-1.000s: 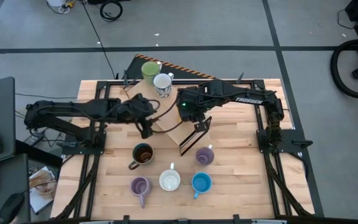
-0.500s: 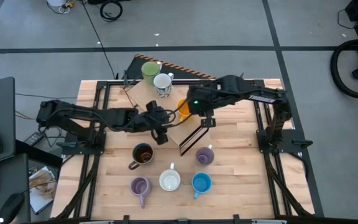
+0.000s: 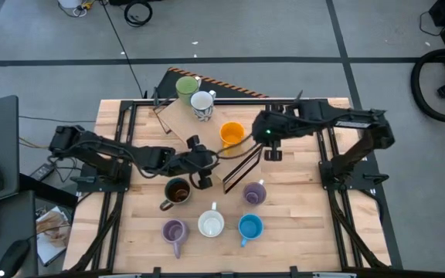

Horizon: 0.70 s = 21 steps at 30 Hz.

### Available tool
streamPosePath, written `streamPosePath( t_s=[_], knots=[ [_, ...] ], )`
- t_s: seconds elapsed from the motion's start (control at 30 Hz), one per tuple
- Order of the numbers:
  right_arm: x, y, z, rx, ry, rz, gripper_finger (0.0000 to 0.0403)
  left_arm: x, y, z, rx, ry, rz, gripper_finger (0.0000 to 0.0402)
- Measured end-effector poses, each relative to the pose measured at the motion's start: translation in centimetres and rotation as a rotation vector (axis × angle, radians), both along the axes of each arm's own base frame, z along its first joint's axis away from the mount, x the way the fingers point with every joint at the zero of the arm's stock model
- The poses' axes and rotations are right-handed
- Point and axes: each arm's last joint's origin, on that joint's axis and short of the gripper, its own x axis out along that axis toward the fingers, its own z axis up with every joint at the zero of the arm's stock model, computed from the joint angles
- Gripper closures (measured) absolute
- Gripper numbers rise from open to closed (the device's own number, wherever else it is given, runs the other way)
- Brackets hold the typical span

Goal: Place coffee mugs
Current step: Put the yellow mug on the shelf

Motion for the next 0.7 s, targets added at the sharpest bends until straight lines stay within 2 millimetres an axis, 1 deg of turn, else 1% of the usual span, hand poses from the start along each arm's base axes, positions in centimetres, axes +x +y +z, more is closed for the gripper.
streamPosePath(
  t_s=[0.17,0.3,0.53,0.7],
  knots=[
    [-1.2,0.4,-1.8,0.001,-0.055,0.018,0.0265,-0.3,0.0,-0.7,-0.026,-0.115,-0.041,0.023],
    [-1.8,0.5,-3.0,0.024,-0.084,0.026,0.0265,-0.3,0.3,-1.1,-0.018,-0.164,-0.041,0.023],
    [-2.5,0.6,-4.3,0.035,-0.104,0.037,0.0265,-0.6,2.0,-2.1,-0.056,-0.257,-0.025,0.023],
    [-2.4,0.7,-4.9,0.047,-0.111,0.051,0.0265,-0.5,3.0,-2.3,-0.13,-0.324,-0.089,0.023]
  ],
)
